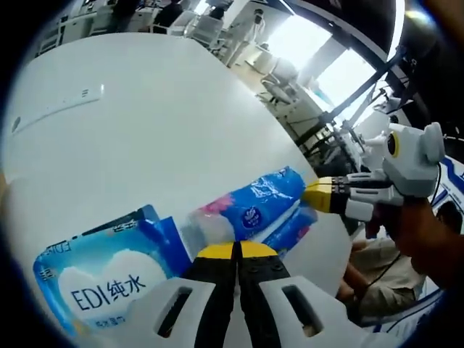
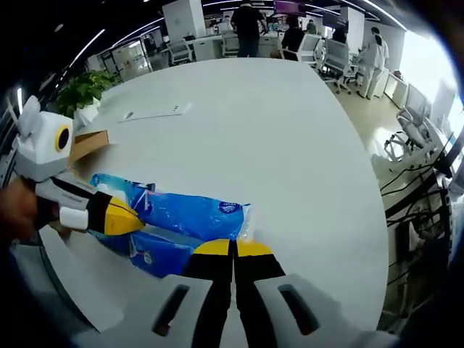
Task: Operate the shoe box by opening the lid, removing the specified soft item, and placing it in the target area until the item is outside and the box remains undamaged.
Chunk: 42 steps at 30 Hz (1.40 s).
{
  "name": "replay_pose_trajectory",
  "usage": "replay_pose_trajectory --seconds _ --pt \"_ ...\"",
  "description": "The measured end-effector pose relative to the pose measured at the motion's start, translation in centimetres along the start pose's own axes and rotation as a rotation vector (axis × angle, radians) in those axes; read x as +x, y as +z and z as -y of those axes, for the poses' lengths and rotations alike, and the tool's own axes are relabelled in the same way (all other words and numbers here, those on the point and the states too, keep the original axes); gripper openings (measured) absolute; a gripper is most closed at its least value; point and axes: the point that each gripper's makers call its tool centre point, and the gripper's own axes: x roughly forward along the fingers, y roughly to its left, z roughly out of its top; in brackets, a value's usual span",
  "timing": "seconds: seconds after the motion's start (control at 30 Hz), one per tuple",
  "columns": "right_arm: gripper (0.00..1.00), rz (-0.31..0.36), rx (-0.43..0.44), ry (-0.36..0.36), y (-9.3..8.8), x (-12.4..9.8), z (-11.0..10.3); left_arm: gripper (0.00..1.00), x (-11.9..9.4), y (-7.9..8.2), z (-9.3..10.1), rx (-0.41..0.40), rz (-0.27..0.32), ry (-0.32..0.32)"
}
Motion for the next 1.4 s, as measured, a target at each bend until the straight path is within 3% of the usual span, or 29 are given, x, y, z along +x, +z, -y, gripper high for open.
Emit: replay_pose_trajectory --seconds 0.57,0.67,0.8,1.1,1.4 --pt "0.0 -0.006 -0.004 -0.004 -1.0 1.0 0.1 0.0 1.3 -0.7 -0.8 -0.008 -0.023 -0.001" --pt "0.0 0.001 -0.019 -0.009 -0.9 1.2 0.2 0.0 1.4 -0.1 -1.0 0.044 0.007 0.01" --pt "0.03 0.004 -0.015 -0.002 -1.1 1.3 0.3 0.0 1.4 0.0 -1.0 0.052 0.014 0.005" --pt "0.12 0.022 -0.003 0.004 -0.8 0.9 0.2 0.11 1.1 0.2 -0.4 0.077 0.026 -0.008" --pt "0.17 0.051 -0.009 -0.005 0.0 -0.1 -0.1 0.18 -0.6 0.1 0.6 0.096 0.03 -0.01"
